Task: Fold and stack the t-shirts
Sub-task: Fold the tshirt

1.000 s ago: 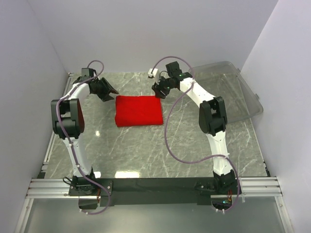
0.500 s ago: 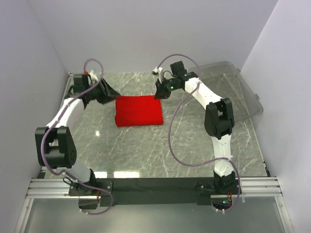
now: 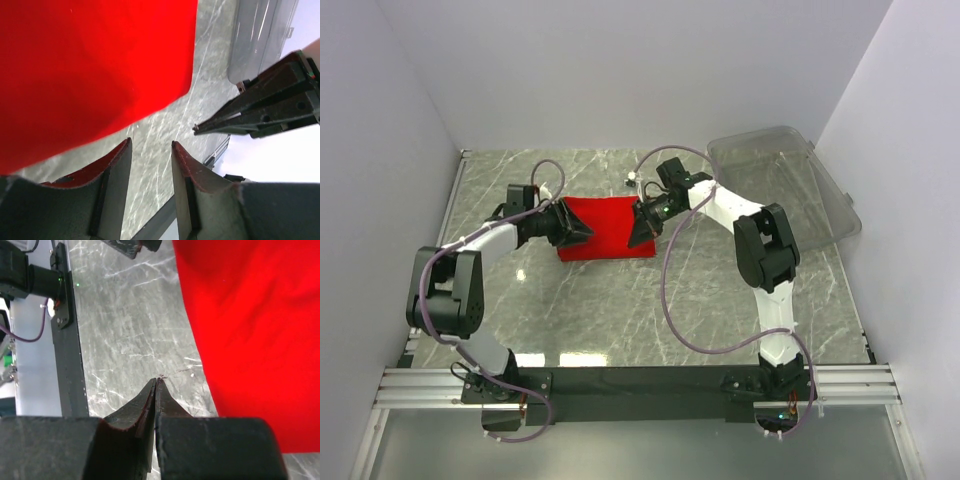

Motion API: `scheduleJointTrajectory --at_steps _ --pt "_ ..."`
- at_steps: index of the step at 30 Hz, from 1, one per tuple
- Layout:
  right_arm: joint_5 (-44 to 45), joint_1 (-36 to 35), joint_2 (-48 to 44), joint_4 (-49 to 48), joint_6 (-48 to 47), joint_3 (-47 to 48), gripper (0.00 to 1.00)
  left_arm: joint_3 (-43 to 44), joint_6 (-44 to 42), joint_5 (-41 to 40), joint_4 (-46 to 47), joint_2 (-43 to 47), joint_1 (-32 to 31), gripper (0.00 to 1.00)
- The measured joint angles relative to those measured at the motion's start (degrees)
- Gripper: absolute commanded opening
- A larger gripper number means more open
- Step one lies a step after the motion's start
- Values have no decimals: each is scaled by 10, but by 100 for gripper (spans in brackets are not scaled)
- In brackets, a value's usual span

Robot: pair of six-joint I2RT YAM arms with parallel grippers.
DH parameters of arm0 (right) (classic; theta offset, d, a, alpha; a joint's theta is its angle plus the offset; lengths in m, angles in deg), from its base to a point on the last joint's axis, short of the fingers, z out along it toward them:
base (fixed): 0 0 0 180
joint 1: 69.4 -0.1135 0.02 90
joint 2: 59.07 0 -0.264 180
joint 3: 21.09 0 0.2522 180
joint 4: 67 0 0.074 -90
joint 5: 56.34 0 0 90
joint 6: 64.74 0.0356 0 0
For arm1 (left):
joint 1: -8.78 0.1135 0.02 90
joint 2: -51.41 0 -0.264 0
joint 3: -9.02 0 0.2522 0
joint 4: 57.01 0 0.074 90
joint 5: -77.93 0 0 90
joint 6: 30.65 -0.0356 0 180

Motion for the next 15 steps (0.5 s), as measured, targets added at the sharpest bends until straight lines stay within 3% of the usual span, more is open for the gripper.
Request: scheduleJointTrajectory --at_steps 15 --pt "38 5 73 -48 84 0 2 18 -9 -3 13 -76 0 42"
